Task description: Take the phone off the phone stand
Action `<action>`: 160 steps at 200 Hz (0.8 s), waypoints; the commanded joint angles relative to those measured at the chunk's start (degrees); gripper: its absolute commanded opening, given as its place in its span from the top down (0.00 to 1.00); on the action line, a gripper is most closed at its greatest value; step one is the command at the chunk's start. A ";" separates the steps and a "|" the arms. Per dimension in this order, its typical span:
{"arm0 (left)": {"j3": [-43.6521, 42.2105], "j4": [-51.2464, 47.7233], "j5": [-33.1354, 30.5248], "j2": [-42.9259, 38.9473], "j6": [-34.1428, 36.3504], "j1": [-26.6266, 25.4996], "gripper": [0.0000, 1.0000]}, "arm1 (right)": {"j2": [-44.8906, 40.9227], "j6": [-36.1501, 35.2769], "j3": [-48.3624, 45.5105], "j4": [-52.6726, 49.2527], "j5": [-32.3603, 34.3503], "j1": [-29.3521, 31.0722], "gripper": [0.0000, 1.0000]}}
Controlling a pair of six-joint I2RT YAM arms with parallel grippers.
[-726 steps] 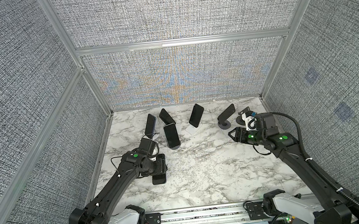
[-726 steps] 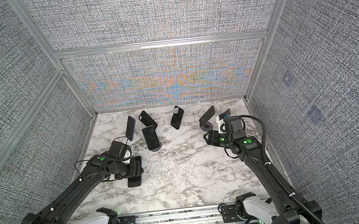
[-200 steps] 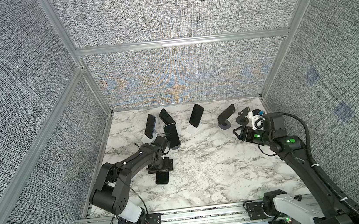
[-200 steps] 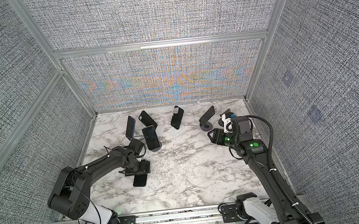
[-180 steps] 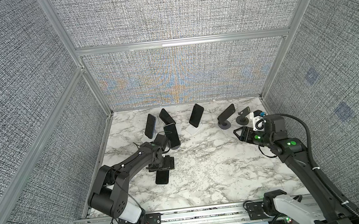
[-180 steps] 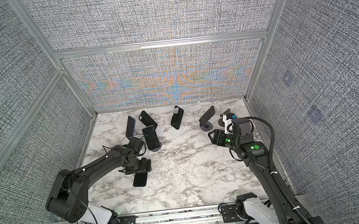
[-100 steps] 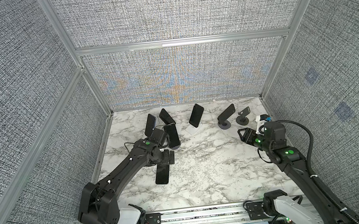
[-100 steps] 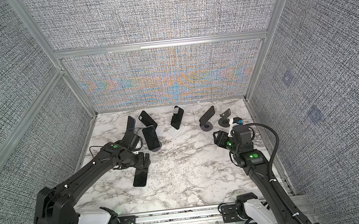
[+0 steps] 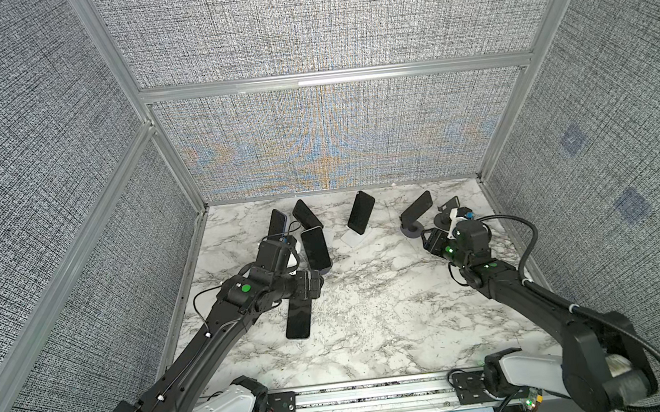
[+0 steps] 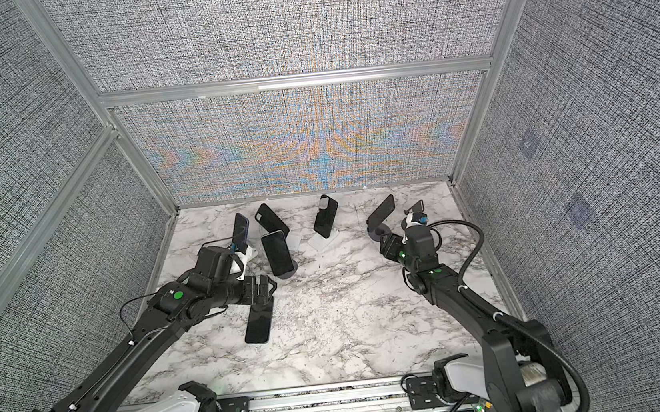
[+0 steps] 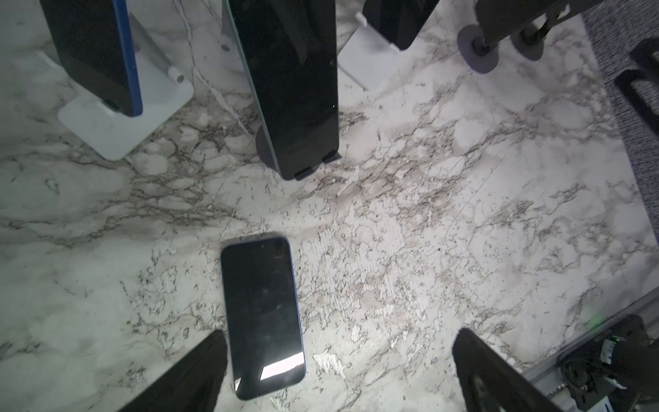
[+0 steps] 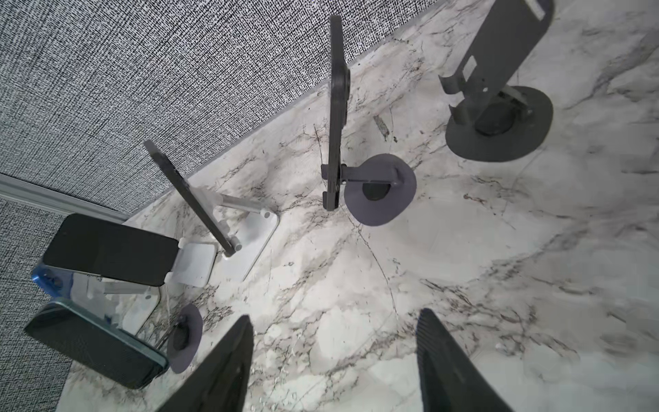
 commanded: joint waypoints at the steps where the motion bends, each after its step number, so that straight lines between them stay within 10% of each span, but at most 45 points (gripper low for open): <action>1: -0.98 6.00 1.10 -0.88 -1.01 -0.05 0.01 | 4.16 -1.20 0.47 10.86 2.66 0.02 0.38; 160: -2.41 8.46 2.83 4.37 -0.98 -0.07 0.01 | 28.37 -1.55 11.55 21.28 3.61 -1.87 0.28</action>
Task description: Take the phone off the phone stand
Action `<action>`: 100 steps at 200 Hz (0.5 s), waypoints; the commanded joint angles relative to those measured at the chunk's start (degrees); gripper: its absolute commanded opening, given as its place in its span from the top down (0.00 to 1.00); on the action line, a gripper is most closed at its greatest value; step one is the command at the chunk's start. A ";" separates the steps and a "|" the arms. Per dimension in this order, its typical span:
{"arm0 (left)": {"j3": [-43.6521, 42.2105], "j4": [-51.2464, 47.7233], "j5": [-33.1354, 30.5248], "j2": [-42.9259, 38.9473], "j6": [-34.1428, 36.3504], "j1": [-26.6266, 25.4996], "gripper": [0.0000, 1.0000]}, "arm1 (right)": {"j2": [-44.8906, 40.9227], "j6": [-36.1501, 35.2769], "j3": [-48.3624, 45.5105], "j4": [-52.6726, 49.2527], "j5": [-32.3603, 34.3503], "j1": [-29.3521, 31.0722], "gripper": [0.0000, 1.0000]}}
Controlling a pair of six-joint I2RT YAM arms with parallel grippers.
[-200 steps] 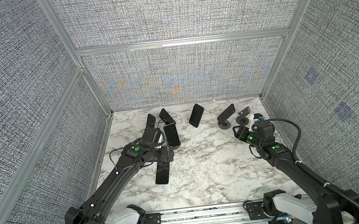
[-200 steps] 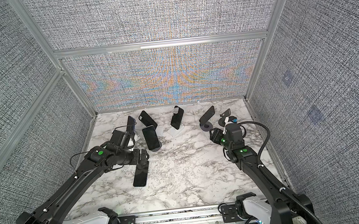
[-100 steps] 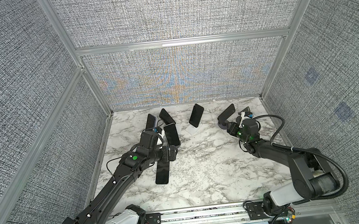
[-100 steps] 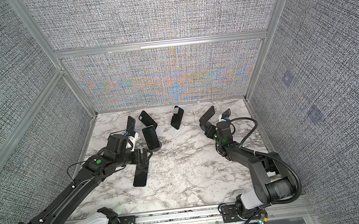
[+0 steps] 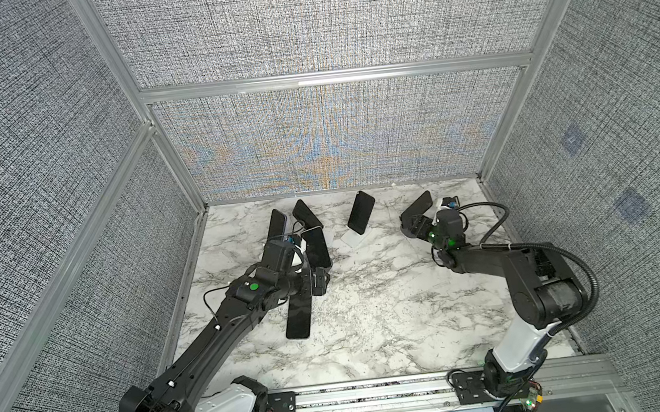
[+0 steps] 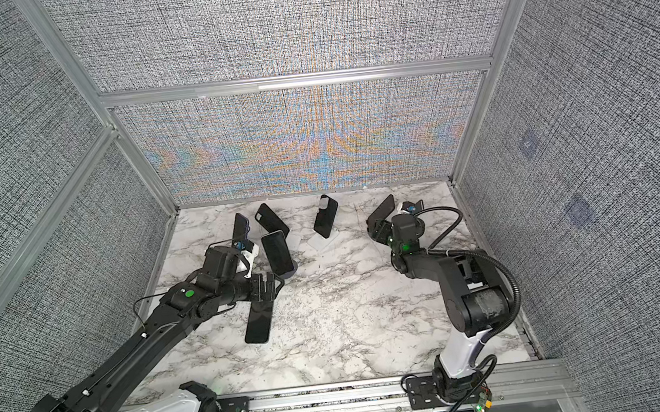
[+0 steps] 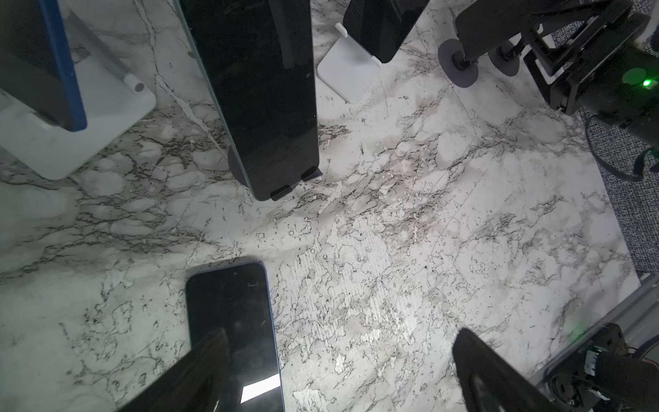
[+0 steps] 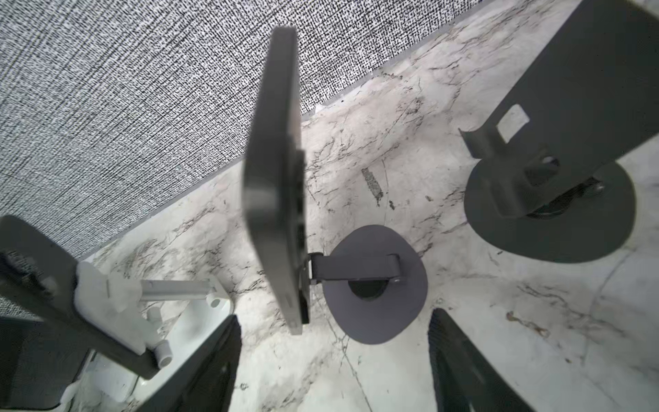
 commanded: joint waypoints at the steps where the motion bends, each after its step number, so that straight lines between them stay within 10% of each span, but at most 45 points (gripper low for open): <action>1: 0.38 1.55 0.46 0.52 0.30 0.04 0.01 | 1.29 -0.06 1.65 1.97 -0.42 -0.42 0.28; 100: 0.62 3.44 3.27 3.54 0.88 -0.01 0.01 | 6.09 -1.03 6.19 4.33 -0.78 -1.79 0.30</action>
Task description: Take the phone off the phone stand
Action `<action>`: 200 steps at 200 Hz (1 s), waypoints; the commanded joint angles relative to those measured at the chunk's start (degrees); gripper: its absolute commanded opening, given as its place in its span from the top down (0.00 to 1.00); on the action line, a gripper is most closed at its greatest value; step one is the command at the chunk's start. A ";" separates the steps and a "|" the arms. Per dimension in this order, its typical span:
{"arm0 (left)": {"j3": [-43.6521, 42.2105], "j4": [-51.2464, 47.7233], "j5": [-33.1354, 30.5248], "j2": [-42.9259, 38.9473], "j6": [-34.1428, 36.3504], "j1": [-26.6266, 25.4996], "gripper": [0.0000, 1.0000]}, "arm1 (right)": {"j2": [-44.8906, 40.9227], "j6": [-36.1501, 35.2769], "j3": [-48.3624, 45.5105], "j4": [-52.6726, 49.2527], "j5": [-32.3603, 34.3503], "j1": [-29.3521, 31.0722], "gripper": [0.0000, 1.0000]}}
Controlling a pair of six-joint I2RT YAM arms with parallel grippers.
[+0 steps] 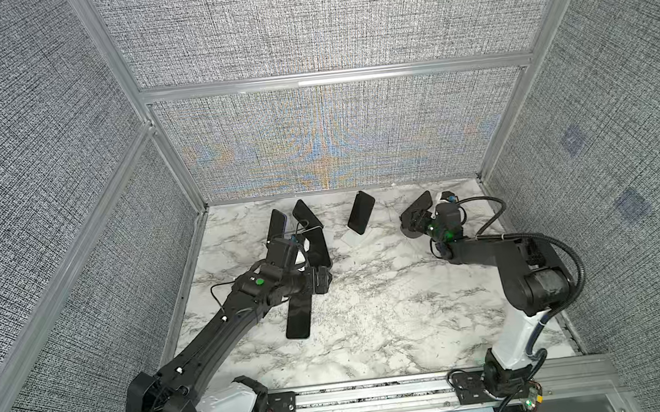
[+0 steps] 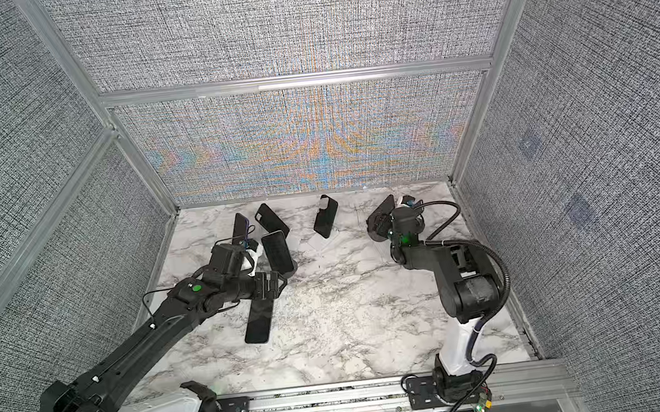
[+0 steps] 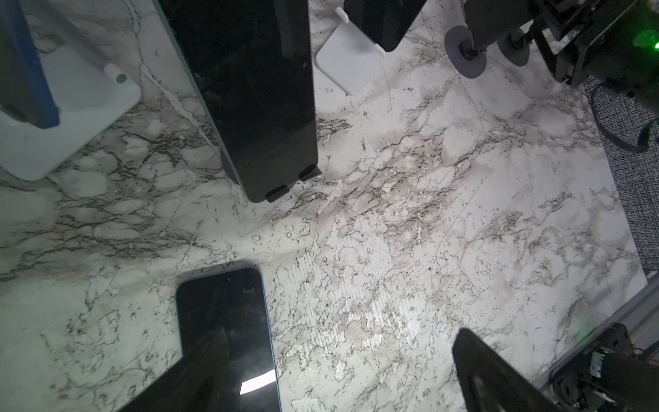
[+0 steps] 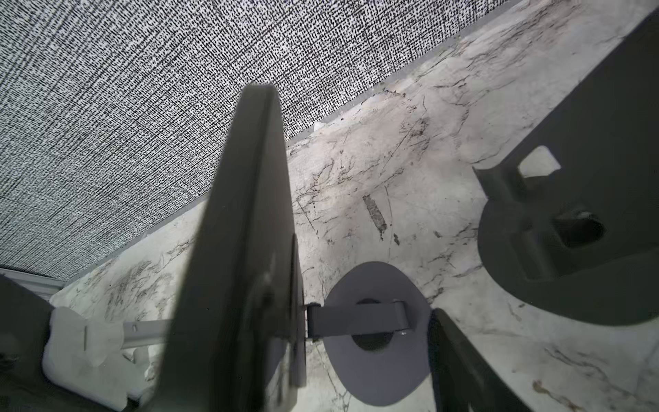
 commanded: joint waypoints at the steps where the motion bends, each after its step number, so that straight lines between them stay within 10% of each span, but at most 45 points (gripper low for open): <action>1: 0.33 1.97 2.17 0.29 0.66 0.01 0.01 | 0.68 -0.98 0.68 3.11 0.48 -0.30 0.30; 113: -0.21 2.66 3.12 -0.08 0.58 -0.04 0.01 | 3.51 -1.85 6.41 1.69 0.65 -0.44 0.40; 200: -0.30 3.70 4.01 0.69 0.48 0.01 0.01 | 4.22 -2.55 7.67 0.28 1.05 -0.56 0.69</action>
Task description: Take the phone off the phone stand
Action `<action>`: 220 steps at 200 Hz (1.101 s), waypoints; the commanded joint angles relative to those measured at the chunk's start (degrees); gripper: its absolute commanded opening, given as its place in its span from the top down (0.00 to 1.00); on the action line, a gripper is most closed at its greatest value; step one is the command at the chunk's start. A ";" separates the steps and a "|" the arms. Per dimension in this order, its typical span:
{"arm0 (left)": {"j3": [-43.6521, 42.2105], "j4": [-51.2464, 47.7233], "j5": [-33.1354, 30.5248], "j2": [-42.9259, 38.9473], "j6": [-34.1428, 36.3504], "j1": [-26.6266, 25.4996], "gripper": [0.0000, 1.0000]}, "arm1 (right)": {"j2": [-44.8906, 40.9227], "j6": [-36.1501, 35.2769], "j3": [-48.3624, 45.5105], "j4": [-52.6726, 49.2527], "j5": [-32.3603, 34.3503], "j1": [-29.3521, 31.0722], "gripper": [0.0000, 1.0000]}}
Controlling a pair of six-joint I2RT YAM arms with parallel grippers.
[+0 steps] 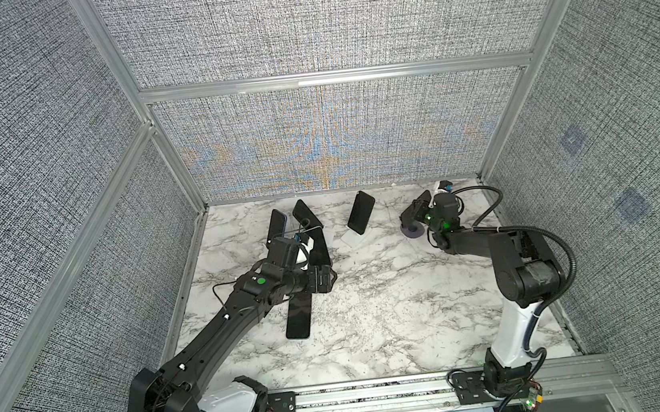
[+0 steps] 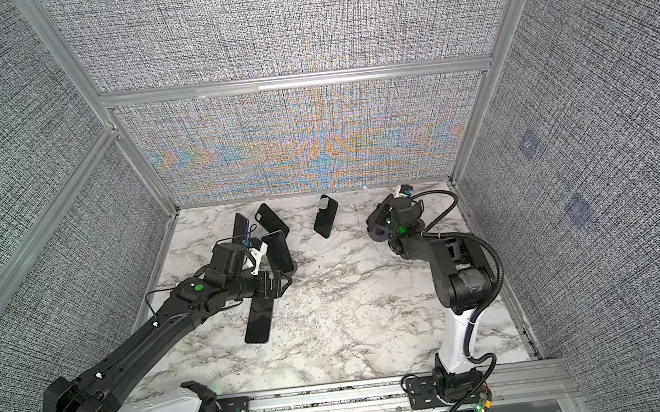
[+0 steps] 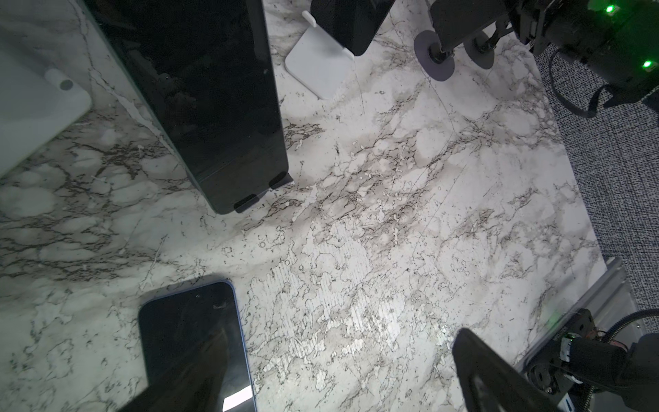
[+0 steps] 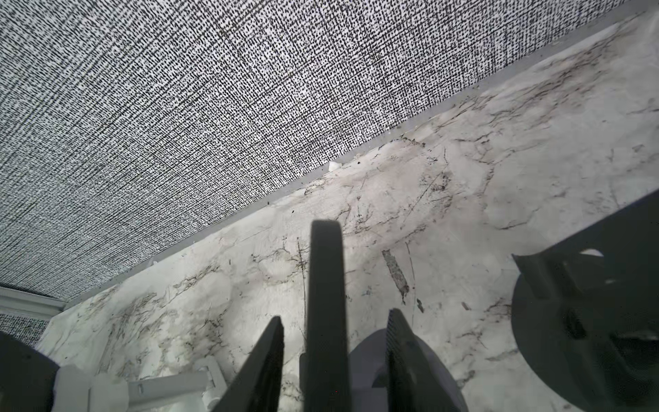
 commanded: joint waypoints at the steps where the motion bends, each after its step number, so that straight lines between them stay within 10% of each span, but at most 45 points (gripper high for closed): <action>1: 0.28 0.87 0.36 0.00 0.46 -0.02 0.01 | 0.00 -0.79 0.21 -0.01 0.86 0.05 0.70; 220: 2.05 -1.67 -1.85 -1.44 2.87 0.00 0.01 | -2.88 -2.53 -0.02 -2.00 0.35 0.03 1.00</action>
